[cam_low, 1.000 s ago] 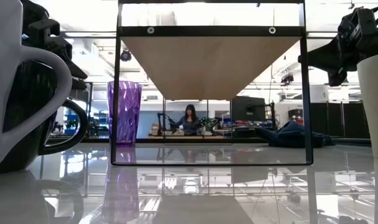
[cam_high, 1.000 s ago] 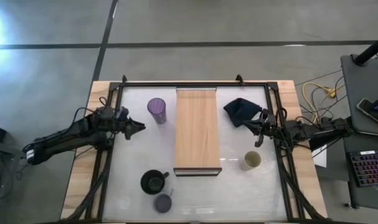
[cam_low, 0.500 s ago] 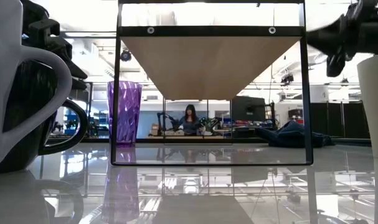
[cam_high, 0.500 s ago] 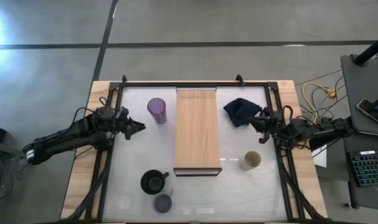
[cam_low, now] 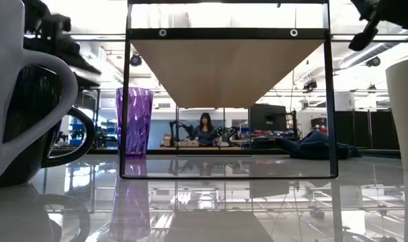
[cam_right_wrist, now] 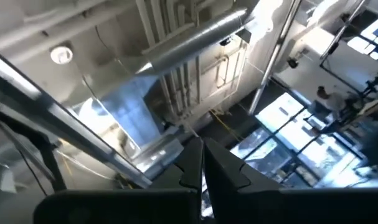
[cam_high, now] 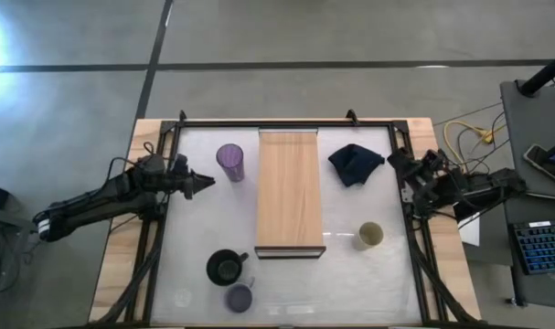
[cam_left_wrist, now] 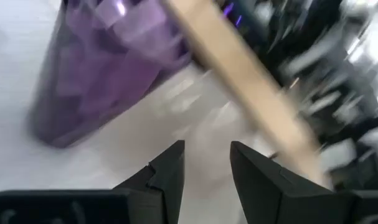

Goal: Stack small to large cups/mugs on shelf
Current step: Put the violet transparent cup on the shelf

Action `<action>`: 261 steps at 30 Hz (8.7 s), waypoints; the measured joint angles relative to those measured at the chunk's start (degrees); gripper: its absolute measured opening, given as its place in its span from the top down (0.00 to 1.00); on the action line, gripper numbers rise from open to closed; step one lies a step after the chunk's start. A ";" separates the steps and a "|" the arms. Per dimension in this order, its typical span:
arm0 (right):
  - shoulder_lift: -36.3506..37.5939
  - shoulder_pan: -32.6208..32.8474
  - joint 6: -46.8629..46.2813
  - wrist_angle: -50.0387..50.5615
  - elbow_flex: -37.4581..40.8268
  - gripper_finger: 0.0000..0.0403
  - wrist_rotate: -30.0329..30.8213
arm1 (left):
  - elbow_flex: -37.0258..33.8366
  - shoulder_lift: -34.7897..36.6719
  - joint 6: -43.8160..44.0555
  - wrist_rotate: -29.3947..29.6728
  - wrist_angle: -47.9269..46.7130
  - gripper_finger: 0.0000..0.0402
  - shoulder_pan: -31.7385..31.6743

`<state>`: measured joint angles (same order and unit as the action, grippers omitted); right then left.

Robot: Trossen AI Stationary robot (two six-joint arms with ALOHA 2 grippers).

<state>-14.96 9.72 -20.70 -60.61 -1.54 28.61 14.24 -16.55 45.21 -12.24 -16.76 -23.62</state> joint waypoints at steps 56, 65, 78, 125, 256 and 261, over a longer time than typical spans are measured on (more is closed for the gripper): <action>-13.97 -2.93 -18.06 1.74 0.04 0.53 12.26 | 76.93 -64.67 -60.08 12.70 -54.85 0.54 -9.99; -13.97 -2.99 -15.23 1.97 0.04 0.52 13.06 | 73.07 -67.76 -67.89 12.09 -54.84 0.55 -11.89; -13.97 -2.99 -19.53 8.05 0.04 0.52 13.32 | 71.38 -72.66 -68.07 8.27 -53.90 0.55 -12.44; -13.95 -3.27 -19.89 20.47 -7.20 0.53 20.72 | 120.27 -83.96 -28.70 8.86 -73.26 1.00 -5.53; -66.68 -35.12 -16.31 71.99 -55.91 0.98 -45.56 | 116.52 -92.77 -24.52 4.38 -52.92 0.77 -0.66; -66.69 -35.12 -16.31 72.16 -55.91 0.98 -45.56 | 116.50 -92.85 -25.30 5.68 -53.02 0.77 -0.81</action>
<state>-81.65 -25.41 -37.01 11.55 -57.45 -16.95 130.74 -109.40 19.90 -6.56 -69.78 -24.43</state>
